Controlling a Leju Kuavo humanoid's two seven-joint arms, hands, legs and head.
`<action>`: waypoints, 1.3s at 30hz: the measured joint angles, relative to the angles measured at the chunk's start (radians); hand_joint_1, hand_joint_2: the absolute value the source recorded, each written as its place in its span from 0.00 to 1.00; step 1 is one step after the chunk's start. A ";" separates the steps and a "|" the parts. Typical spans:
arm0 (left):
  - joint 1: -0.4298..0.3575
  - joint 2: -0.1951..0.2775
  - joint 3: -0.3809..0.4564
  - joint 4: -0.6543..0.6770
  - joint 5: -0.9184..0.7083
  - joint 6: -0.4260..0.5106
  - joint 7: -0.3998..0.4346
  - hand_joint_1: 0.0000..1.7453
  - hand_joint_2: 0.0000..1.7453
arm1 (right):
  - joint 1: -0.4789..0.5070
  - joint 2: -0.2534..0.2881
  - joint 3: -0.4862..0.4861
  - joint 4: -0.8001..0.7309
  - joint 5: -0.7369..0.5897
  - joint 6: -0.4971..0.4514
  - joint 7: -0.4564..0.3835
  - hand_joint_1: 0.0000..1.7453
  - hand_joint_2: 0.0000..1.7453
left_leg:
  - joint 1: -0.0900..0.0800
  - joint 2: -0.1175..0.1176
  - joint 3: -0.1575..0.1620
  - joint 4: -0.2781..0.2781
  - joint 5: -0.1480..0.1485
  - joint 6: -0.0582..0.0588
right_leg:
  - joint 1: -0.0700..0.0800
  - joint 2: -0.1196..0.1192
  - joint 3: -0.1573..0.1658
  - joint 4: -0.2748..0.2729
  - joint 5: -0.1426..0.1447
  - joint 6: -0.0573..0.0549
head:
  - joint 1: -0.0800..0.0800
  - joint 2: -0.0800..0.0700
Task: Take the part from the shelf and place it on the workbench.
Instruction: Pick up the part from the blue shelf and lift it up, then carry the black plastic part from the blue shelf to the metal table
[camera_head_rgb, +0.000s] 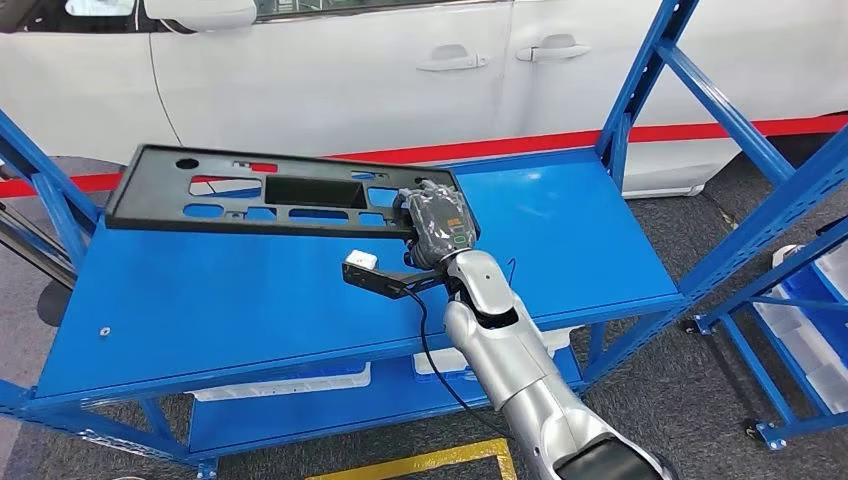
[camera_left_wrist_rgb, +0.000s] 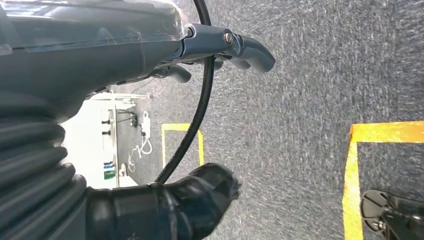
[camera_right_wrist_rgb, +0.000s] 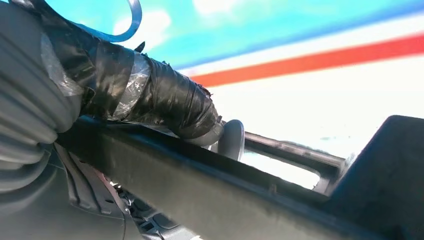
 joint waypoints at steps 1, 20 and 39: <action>-0.001 -0.001 0.000 0.000 -0.004 0.003 0.004 0.00 1.00 | 0.008 -0.003 0.007 -0.040 -0.003 -0.001 -0.003 1.00 1.00 | 0.004 0.001 0.002 -0.008 0.005 0.001 | -0.003 0.002 -0.017 0.041 -0.028 0.005 | 0.000 0.000; -0.011 -0.001 0.000 0.000 -0.043 0.001 0.044 0.00 1.00 | 0.098 -0.068 0.152 -0.279 0.014 -0.075 -0.039 1.00 1.00 | 0.021 -0.005 -0.141 0.324 -0.186 -0.063 | -0.018 0.002 -0.065 0.019 0.042 -0.035 | 0.003 0.000; -0.019 0.004 0.000 0.000 -0.059 -0.014 0.049 0.00 1.00 | 0.100 -0.130 0.340 -0.313 -0.038 0.020 -0.118 1.00 1.00 | 0.001 -0.028 -0.118 0.044 0.055 -0.012 | -0.027 0.033 0.008 0.121 -0.049 0.019 | 0.001 0.000</action>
